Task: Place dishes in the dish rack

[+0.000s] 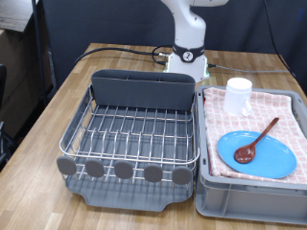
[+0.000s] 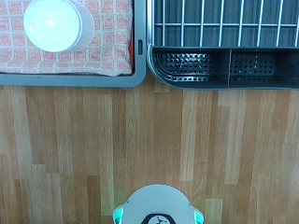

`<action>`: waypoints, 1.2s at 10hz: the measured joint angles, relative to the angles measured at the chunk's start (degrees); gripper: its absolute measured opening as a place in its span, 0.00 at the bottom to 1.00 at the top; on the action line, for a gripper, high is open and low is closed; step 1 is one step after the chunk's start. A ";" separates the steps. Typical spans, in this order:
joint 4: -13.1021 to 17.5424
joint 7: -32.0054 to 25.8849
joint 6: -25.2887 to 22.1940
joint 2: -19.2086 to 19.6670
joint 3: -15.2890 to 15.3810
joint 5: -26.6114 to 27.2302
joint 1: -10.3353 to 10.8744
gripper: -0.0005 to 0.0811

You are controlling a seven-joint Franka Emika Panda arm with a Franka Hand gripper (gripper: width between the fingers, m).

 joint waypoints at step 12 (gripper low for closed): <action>7.01 34.14 10.04 13.66 12.13 6.13 0.35 0.99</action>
